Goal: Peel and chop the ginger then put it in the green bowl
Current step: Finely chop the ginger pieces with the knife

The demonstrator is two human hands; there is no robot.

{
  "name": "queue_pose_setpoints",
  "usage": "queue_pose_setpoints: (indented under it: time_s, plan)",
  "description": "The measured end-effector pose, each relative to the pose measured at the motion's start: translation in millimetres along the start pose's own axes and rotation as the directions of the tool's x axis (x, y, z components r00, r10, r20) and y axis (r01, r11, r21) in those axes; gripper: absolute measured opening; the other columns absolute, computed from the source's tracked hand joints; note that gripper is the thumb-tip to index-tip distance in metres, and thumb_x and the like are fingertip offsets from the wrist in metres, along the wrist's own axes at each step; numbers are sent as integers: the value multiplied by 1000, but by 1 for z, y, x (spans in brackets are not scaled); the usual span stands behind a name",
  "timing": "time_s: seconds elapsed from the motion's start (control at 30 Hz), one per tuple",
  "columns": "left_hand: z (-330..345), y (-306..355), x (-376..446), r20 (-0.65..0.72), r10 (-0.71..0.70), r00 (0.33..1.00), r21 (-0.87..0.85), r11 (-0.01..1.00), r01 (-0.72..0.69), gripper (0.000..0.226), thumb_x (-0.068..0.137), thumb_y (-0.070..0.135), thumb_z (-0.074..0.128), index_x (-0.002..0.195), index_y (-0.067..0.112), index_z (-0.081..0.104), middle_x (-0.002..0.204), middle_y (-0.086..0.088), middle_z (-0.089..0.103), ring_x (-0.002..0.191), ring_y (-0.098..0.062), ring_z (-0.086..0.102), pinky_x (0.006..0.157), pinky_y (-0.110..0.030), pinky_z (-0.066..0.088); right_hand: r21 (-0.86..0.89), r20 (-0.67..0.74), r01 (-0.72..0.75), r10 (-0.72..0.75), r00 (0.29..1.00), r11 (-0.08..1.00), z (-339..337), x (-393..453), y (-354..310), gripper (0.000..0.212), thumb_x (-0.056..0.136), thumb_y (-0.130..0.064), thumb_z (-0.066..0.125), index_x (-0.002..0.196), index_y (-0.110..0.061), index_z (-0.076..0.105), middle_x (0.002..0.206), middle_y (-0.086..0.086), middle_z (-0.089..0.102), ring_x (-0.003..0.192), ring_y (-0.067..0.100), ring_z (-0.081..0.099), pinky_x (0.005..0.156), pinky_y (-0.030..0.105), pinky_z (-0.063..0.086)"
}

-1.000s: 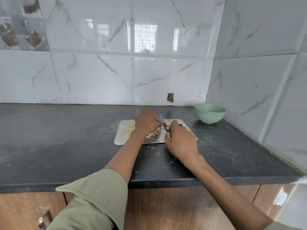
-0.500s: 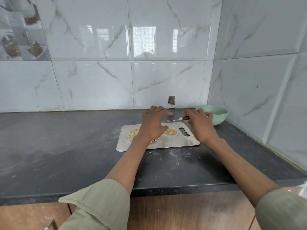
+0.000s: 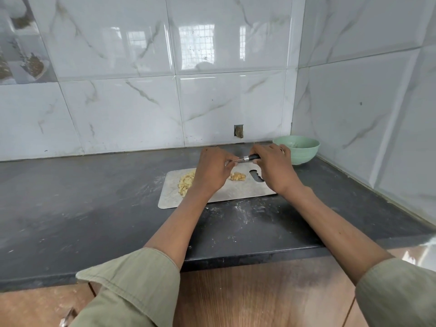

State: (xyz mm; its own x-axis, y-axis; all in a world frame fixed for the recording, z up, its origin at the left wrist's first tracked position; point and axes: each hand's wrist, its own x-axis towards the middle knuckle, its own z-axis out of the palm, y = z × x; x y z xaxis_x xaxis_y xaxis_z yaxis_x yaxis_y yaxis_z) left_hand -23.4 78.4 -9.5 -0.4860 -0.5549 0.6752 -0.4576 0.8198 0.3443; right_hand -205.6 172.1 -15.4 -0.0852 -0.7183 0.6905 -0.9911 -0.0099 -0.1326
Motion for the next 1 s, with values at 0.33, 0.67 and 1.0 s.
queue_pose_setpoints:
  time_s: [0.33,0.67,1.0]
  plan:
    - [-7,-19,-1,-11,-204,979,153,967,203,23,95,32,72,77,21,80,84,8,78,93,-14,70,106,-48,40,-93,-49,-236,232,971,967,-5,-10,22,29,81,-2,54,104,-20,57,100,2,60,100,32,52,108,50,31]
    - [-13,-20,-1,-90,-217,972,-6,976,217,54,99,56,54,60,23,71,56,15,65,66,-4,63,95,-48,51,-47,-41,-379,377,925,924,-12,-15,8,13,97,-20,58,108,-14,64,109,8,61,104,32,49,77,40,37]
    - [-53,-46,-29,-202,-606,770,-290,788,544,45,106,58,33,82,28,56,80,13,57,75,-6,51,81,-34,42,-58,-6,-388,389,921,920,-25,-46,-40,15,96,-28,60,93,-13,59,93,3,58,88,26,54,67,33,37]
